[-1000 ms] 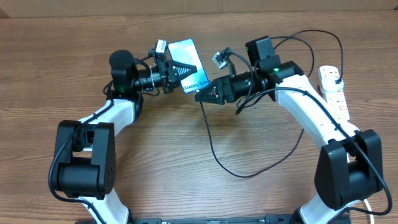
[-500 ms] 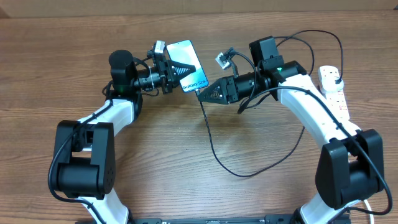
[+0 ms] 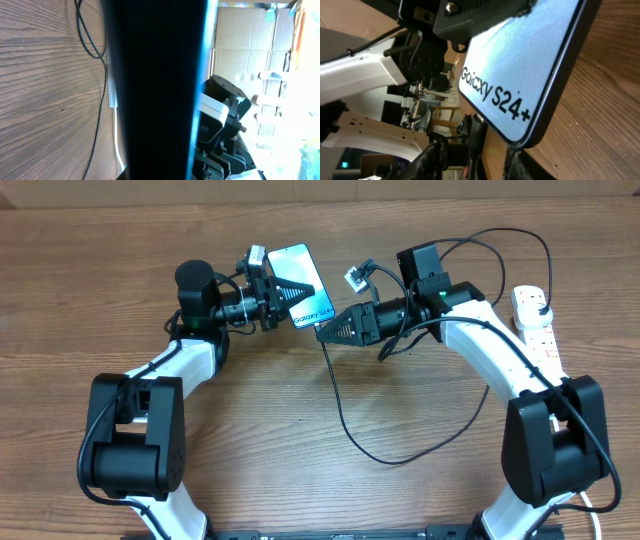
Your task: Plug charger to phone and switch on socket
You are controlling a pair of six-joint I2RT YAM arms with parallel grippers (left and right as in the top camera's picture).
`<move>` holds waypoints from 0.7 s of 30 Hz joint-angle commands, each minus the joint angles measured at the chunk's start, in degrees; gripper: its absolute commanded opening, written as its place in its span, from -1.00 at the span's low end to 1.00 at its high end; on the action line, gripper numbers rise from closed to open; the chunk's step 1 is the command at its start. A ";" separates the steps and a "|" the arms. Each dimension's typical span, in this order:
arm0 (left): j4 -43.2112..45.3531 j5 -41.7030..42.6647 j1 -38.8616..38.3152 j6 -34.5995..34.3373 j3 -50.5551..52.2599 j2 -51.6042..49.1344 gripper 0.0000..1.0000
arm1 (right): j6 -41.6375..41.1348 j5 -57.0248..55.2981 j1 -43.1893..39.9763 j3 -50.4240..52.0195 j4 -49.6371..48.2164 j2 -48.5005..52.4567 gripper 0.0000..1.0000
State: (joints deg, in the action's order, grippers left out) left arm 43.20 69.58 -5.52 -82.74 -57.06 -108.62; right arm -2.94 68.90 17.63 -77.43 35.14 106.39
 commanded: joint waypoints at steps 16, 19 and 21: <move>0.50 -0.57 0.24 -0.26 -1.11 1.46 -0.92 | -0.26 1.97 0.76 0.33 -0.66 0.15 -0.40; 0.50 -0.50 0.24 -0.72 -1.11 1.46 -0.91 | -0.37 1.97 0.74 0.33 -1.29 0.15 -0.40; 0.50 -0.39 0.24 -1.09 -1.11 1.46 -0.92 | -0.72 1.95 0.74 0.33 -1.55 0.17 -0.41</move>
State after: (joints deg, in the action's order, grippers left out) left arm 43.22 69.14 -5.52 -82.87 -57.06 -108.62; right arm -3.29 69.73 18.04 -77.43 34.04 106.39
